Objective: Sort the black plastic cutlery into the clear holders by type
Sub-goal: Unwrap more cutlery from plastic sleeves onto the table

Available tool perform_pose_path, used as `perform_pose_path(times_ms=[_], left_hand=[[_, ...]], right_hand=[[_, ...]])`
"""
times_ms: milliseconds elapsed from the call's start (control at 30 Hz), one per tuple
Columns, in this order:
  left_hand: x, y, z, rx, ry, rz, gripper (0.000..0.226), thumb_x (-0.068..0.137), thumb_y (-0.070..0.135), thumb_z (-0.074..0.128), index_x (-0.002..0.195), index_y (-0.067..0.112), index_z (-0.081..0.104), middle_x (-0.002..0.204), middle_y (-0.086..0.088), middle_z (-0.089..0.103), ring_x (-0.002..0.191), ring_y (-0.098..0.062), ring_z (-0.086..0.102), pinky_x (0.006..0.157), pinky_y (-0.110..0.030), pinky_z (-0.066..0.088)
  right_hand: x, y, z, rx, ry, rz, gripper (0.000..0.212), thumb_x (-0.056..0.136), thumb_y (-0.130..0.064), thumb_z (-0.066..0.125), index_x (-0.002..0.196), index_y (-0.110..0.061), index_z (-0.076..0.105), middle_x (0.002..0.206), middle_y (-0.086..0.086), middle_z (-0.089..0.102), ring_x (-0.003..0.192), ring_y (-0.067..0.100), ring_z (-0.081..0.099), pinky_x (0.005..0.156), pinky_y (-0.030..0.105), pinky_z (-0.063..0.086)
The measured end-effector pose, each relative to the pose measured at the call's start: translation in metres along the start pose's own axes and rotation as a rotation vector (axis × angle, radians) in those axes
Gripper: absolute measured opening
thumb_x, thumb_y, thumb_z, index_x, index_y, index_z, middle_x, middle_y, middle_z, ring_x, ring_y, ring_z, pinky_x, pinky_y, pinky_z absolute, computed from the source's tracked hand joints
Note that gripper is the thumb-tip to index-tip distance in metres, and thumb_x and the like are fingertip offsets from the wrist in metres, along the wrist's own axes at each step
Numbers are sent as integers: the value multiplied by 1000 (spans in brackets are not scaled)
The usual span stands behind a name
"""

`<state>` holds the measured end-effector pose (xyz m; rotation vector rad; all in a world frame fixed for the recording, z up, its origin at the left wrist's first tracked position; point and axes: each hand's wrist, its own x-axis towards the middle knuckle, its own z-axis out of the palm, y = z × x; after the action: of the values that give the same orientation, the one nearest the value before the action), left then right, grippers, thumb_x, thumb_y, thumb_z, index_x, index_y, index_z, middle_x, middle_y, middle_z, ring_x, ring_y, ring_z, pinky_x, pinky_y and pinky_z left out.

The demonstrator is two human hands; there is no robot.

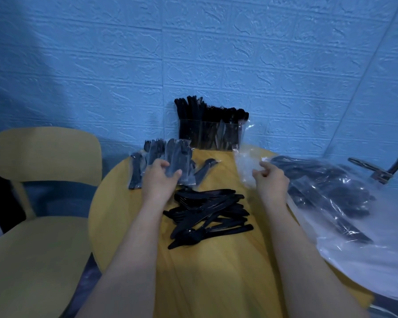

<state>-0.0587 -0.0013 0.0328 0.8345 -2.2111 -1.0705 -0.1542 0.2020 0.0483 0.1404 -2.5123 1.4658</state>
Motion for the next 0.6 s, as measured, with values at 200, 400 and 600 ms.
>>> perform_pose_path(times_ms=[200, 400, 600], left_hand=[[0, -2, 2, 48, -59, -42, 41, 86, 29, 69, 118, 13, 50, 115, -6, 56, 90, -16, 49, 76, -27, 37], [-3, 3, -4, -141, 49, -46, 27, 87, 17, 67, 110, 14, 54, 79, 10, 50, 85, -12, 51, 76, -22, 35], [-5, 9, -8, -421, 277, 70, 16, 88, 9, 64, 99, 18, 58, 90, 10, 56, 72, 4, 51, 69, -15, 44]], right_hand=[[5, 10, 8, -207, -16, -16, 44, 93, -26, 58, 134, -12, 52, 123, 10, 62, 117, 29, 53, 95, 39, 43], [2, 7, 5, -274, 75, -152, 38, 94, -32, 56, 128, -14, 58, 129, 8, 50, 119, 27, 48, 93, 39, 42], [-5, -6, 5, -48, 78, -334, 24, 93, -23, 59, 113, -12, 67, 111, 0, 53, 102, 21, 55, 89, 32, 45]])
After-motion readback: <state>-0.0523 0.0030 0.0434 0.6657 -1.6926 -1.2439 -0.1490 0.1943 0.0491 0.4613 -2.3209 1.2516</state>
